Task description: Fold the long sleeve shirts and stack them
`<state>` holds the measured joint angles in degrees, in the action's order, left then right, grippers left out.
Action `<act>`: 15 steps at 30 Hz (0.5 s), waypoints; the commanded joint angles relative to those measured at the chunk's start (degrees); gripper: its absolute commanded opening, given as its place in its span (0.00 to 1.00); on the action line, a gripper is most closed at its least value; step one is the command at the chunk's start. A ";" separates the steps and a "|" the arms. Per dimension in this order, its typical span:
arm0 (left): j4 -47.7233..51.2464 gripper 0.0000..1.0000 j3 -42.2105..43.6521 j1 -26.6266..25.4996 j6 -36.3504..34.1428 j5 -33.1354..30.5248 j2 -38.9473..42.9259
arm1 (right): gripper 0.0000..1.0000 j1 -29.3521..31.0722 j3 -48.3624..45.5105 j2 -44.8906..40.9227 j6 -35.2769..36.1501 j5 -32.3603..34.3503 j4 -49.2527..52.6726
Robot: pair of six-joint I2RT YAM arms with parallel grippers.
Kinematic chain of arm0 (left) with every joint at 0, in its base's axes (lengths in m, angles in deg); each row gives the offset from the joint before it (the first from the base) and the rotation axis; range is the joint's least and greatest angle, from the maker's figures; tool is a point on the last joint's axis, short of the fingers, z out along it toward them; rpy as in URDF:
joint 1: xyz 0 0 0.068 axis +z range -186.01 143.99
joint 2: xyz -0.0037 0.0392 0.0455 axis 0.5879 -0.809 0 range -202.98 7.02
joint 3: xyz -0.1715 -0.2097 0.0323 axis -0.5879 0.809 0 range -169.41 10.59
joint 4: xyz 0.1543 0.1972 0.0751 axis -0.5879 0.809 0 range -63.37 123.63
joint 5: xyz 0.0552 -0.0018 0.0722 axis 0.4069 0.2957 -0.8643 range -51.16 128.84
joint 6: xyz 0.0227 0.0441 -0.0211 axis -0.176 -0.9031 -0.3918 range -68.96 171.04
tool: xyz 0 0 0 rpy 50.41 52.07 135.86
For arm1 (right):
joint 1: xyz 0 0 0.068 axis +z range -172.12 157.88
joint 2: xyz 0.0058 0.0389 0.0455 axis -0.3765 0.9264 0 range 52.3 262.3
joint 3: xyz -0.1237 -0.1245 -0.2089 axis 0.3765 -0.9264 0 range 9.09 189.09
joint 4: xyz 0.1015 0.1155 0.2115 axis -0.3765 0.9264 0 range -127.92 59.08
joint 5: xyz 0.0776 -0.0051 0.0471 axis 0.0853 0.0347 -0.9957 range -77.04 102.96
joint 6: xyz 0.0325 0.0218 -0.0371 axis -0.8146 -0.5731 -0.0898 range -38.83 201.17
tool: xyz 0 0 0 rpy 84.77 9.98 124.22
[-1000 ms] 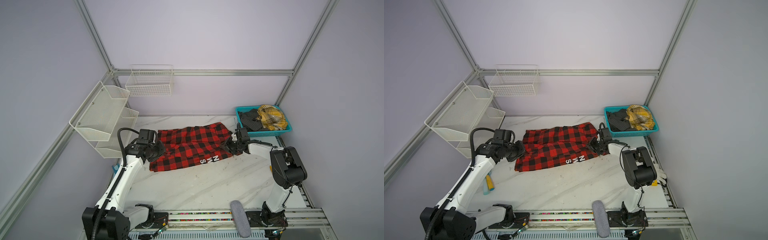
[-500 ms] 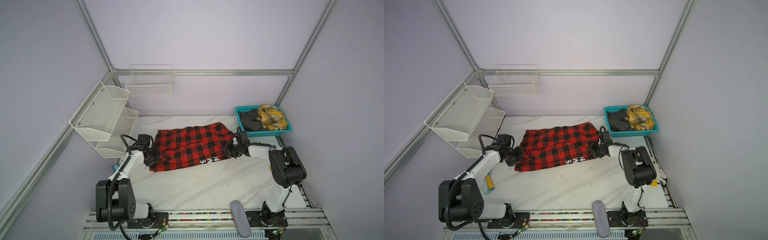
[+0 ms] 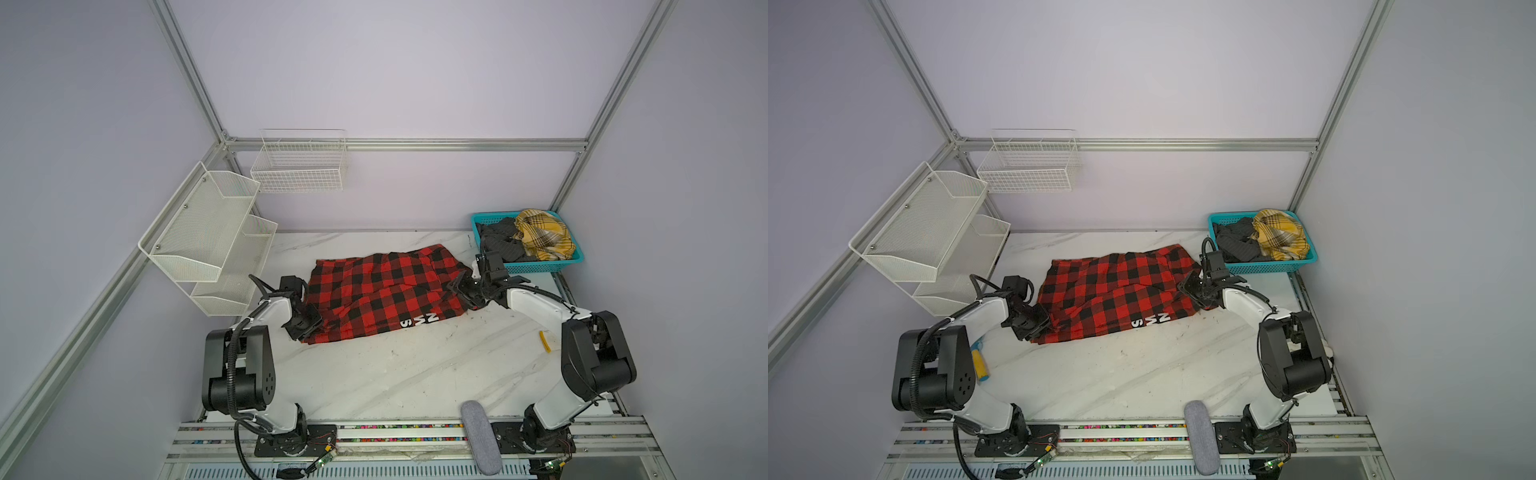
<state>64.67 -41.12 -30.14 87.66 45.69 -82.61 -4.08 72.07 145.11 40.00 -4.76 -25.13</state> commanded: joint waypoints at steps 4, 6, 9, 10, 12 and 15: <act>5.80 0.59 -11.55 -6.95 -0.63 -8.69 6.13 | 0.38 3.34 10.17 4.62 10.97 8.03 8.64; 6.52 0.56 -14.12 -10.08 -0.42 -7.81 5.51 | 0.34 5.43 14.05 8.29 12.76 11.72 11.01; 5.84 0.46 -15.02 -12.55 1.90 -4.29 3.41 | 0.33 8.26 18.72 13.52 14.70 16.86 13.65; 4.95 0.41 -14.47 -13.11 2.44 -3.37 2.43 | 0.31 8.50 18.99 14.99 14.71 17.61 13.58; 3.34 0.33 -13.18 -13.34 3.28 -0.69 0.07 | 0.28 8.50 18.44 16.87 14.58 17.97 13.36; 1.33 0.24 -11.00 -13.28 3.72 2.42 -3.87 | 0.27 8.70 15.56 17.57 14.54 17.78 11.64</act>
<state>67.68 -52.66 -43.58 90.06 44.55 -83.57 5.04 89.21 162.91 53.05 9.84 -15.93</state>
